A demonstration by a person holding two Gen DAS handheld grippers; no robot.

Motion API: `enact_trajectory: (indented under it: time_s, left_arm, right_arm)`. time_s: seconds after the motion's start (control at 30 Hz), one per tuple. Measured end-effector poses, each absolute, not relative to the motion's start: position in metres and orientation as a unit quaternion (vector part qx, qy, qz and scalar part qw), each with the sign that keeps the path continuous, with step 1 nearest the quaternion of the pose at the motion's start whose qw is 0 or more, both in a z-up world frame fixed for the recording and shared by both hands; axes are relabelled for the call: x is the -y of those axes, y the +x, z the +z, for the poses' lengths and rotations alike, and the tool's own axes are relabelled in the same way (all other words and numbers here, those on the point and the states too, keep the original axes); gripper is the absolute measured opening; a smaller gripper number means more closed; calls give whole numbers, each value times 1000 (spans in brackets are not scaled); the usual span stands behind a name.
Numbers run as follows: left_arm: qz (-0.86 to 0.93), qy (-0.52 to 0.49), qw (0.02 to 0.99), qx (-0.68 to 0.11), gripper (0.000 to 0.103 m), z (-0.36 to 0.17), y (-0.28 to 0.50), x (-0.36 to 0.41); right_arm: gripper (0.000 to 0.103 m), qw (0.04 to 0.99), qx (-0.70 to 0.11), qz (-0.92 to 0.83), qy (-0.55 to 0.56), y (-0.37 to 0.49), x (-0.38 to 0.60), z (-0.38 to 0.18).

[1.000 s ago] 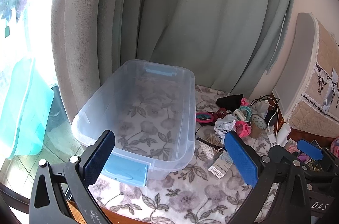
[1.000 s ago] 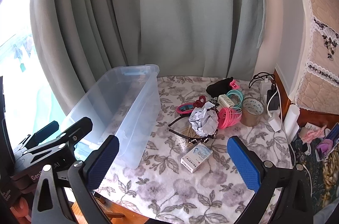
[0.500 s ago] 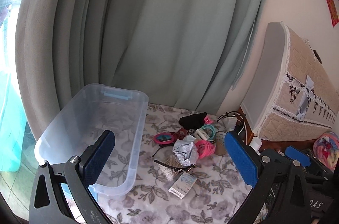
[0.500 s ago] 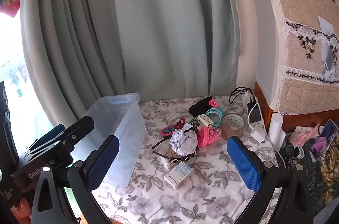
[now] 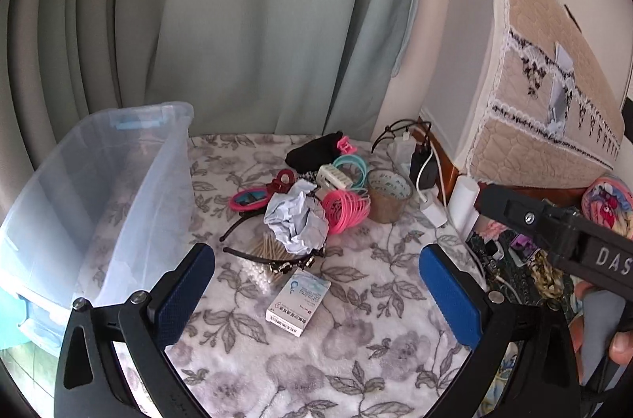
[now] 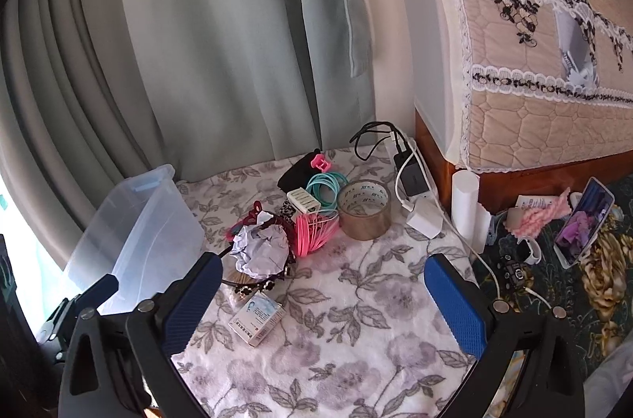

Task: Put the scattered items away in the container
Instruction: 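Grasp the white ear-drops box with the left gripper while the right gripper grasps the brown tape roll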

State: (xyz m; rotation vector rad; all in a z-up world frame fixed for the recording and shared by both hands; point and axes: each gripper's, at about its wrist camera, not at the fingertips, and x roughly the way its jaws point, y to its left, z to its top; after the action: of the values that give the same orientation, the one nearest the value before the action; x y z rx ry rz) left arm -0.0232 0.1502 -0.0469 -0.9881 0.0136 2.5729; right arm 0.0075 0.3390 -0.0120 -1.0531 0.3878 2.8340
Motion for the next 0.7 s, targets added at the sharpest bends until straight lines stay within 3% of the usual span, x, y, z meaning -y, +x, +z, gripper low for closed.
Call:
enact_trajectory:
  time_s: [0.43,0.7]
  left_arm:
    - [886,-427,158,-89,103,-154,-63,-171]
    - [876,-443,157,-109,102,-182,-78,-172]
  right_arm:
    - [101,8,-144,890,-433,-65,-340,-95]
    - [92,44,-170,874,-452,-102,-371,-127]
